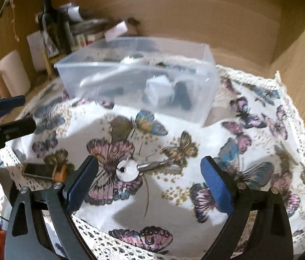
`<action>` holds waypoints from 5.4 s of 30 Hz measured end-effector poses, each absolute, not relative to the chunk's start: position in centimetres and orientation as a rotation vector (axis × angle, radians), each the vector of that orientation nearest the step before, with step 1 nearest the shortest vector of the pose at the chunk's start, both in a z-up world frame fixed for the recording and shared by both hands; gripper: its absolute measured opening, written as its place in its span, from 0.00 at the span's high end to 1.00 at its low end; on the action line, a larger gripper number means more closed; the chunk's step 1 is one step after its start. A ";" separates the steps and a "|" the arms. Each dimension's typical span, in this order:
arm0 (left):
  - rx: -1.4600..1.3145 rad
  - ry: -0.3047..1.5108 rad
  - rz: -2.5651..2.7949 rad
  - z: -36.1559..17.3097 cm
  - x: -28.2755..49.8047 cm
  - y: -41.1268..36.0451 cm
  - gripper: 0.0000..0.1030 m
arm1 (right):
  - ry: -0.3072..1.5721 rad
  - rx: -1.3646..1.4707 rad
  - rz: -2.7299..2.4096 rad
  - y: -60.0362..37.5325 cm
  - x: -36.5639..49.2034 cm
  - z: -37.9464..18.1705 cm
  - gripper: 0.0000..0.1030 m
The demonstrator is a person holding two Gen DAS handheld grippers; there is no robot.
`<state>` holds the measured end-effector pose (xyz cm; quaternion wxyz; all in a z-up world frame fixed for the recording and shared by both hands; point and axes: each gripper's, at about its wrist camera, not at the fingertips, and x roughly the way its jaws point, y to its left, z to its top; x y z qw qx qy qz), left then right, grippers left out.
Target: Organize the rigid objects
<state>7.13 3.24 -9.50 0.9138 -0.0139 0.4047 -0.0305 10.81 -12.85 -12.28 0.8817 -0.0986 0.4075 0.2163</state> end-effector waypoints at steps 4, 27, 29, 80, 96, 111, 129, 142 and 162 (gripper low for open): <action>-0.020 0.842 -0.076 -10.0 6.5 2.7 0.03 | 0.902 -0.250 0.456 -11.9 11.7 -13.6 0.13; 0.018 0.879 -0.177 -12.5 5.2 -2.0 0.78 | 0.759 -0.143 0.390 -15.8 8.1 -10.6 0.37; 0.005 0.881 -0.177 -12.5 5.4 -1.6 0.78 | 0.743 -0.134 0.388 -15.9 8.0 -10.2 0.37; -0.098 0.822 -0.169 -8.1 21.6 3.7 0.78 | 0.721 -0.139 0.443 -8.6 22.8 -7.5 0.37; -0.087 0.758 -0.153 -6.6 20.3 3.9 0.68 | 0.707 -0.147 0.455 -8.5 21.7 -6.3 0.36; -0.035 0.448 -0.100 0.9 10.5 3.2 0.19 | 0.431 -0.097 0.471 -11.9 11.7 0.8 0.17; -0.035 0.307 -0.075 2.6 3.8 1.8 0.00 | 0.291 -0.057 0.443 -14.7 4.8 2.3 0.01; -0.045 0.287 -0.073 3.0 3.1 2.1 0.00 | 0.266 -0.067 0.445 -14.2 3.6 2.7 0.00; -0.045 0.258 -0.064 3.8 2.8 2.2 0.00 | 0.245 -0.060 0.434 -14.0 3.1 3.2 0.00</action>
